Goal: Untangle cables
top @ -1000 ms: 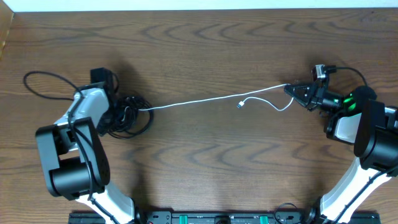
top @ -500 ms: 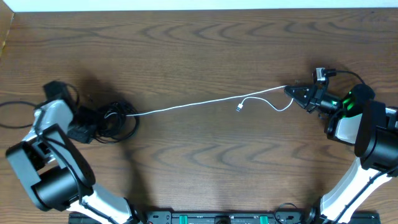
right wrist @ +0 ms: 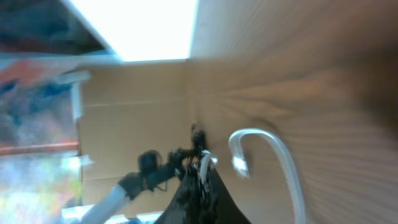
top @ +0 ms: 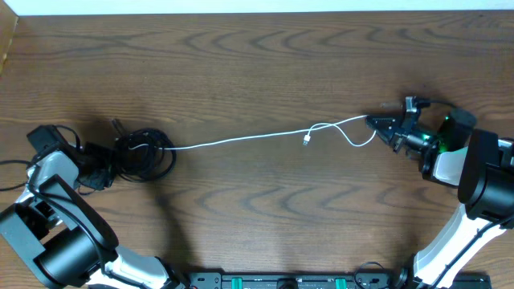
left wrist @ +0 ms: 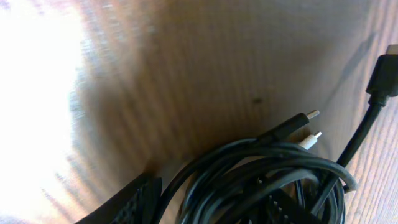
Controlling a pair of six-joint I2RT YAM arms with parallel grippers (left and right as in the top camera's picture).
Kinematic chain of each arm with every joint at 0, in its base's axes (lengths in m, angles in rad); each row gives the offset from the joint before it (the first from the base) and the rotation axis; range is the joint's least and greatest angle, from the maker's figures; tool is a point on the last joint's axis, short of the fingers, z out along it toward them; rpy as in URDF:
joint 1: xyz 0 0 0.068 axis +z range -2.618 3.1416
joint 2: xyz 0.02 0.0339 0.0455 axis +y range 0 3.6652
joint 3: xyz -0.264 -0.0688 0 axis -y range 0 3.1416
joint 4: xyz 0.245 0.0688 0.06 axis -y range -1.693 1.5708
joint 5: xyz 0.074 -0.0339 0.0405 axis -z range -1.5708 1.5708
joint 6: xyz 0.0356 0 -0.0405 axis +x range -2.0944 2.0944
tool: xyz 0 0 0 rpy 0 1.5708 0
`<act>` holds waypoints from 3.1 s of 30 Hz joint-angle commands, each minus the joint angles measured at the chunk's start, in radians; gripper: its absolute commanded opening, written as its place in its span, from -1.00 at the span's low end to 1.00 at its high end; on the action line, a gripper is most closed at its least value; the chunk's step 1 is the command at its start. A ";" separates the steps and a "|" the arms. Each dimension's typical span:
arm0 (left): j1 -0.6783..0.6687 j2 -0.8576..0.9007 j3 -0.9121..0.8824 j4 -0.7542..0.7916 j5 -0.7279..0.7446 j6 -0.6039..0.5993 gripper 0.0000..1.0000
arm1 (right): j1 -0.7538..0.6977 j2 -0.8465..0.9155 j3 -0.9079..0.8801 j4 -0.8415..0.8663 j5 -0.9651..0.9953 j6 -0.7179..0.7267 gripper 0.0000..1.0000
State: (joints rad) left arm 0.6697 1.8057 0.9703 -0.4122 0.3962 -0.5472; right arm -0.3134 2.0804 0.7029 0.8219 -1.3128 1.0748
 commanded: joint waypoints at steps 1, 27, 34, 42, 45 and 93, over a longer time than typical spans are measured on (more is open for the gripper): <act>-0.050 0.138 -0.099 0.005 -0.063 0.020 0.01 | 0.023 -0.016 -0.002 -0.092 0.167 -0.198 -0.95; -0.333 0.138 -0.099 0.140 -0.023 0.121 0.01 | 0.159 -0.335 0.259 -1.227 0.970 -0.602 -0.73; -0.336 0.138 -0.099 0.142 -0.017 0.121 0.01 | 0.223 -0.429 0.268 -1.285 1.086 -0.602 0.89; -0.336 0.138 -0.099 0.150 0.038 0.121 0.01 | 0.257 -0.431 0.268 -1.173 0.788 -0.687 0.99; -0.336 0.138 -0.099 0.157 0.038 0.121 0.01 | 0.257 -0.431 0.268 -1.113 0.594 -0.615 0.98; -0.335 0.138 -0.099 0.157 0.352 0.018 -0.03 | 1.125 -0.073 0.516 -1.002 1.134 0.600 0.47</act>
State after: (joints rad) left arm 0.3447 1.8805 0.9165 -0.2310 0.8486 -0.5240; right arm 0.7807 1.9575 1.2263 -0.2058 -0.2241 1.5085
